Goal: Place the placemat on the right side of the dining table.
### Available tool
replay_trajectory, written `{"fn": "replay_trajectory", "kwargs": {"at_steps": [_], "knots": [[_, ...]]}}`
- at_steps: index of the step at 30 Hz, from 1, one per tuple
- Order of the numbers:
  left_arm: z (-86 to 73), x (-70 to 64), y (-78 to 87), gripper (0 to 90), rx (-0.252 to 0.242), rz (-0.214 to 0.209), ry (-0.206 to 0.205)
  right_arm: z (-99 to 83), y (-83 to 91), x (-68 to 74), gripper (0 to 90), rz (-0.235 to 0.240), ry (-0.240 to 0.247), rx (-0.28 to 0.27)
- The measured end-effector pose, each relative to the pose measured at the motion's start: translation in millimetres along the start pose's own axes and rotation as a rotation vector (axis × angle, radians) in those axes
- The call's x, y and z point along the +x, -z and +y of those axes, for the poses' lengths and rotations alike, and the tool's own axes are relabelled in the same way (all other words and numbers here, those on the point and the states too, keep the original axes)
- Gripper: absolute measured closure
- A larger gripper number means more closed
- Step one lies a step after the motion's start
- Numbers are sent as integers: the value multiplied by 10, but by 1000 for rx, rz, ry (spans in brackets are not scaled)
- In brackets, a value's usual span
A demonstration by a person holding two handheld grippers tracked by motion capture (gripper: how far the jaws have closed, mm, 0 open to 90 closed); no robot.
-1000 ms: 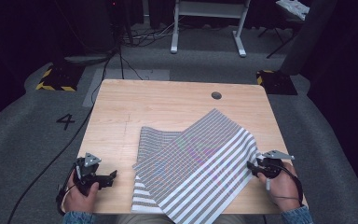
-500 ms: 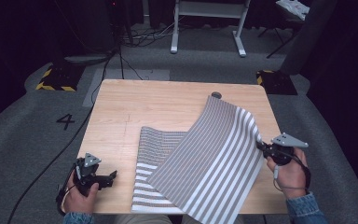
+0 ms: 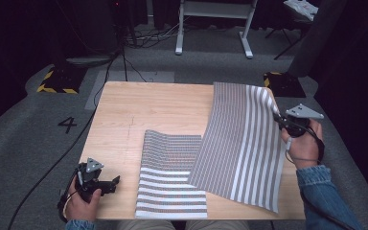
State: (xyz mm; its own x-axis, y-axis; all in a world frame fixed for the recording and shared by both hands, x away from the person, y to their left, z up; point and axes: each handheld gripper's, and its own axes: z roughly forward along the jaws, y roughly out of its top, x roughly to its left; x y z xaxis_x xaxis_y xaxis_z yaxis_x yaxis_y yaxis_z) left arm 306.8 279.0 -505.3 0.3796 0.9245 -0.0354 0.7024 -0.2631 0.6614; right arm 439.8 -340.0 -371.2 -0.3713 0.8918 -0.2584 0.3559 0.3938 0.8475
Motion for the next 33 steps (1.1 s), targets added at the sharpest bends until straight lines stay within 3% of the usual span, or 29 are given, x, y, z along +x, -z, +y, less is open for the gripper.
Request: {"fn": "replay_trajectory", "kwargs": {"at_steps": [3, 5, 9, 11, 17, 23, 25, 28, 33], "knots": [[2, 2, -4, 0, -1, -4, -1, 53, -293, -145, 469, -93, -51, -159], [8, 6, -3, 0, 2, -4, -2, 54, -339, -143, 416, -85, -73, -173], [18, 11, -8, 0, 5, -4, -4, 40, -310, -49, 381, -44, -53, -184], [20, 11, -10, 0, 4, -5, -3, -1, -253, 53, 369, 3, -71, -183], [22, 12, -13, 0, 3, -9, -1, -38, -155, 196, 342, 60, -89, -171], [23, 12, -14, 0, 3, -9, 0, -56, -33, 407, 321, 139, -103, -125], [23, 12, -14, 1, 3, -9, 0, -58, 27, 539, 321, 201, -114, -96], [23, 12, -14, 0, 3, -9, 0, -54, 67, 635, 321, 242, -115, -83], [18, 9, -9, 0, 5, -2, -3, -16, 149, 913, 320, 330, -87, -52]]}}
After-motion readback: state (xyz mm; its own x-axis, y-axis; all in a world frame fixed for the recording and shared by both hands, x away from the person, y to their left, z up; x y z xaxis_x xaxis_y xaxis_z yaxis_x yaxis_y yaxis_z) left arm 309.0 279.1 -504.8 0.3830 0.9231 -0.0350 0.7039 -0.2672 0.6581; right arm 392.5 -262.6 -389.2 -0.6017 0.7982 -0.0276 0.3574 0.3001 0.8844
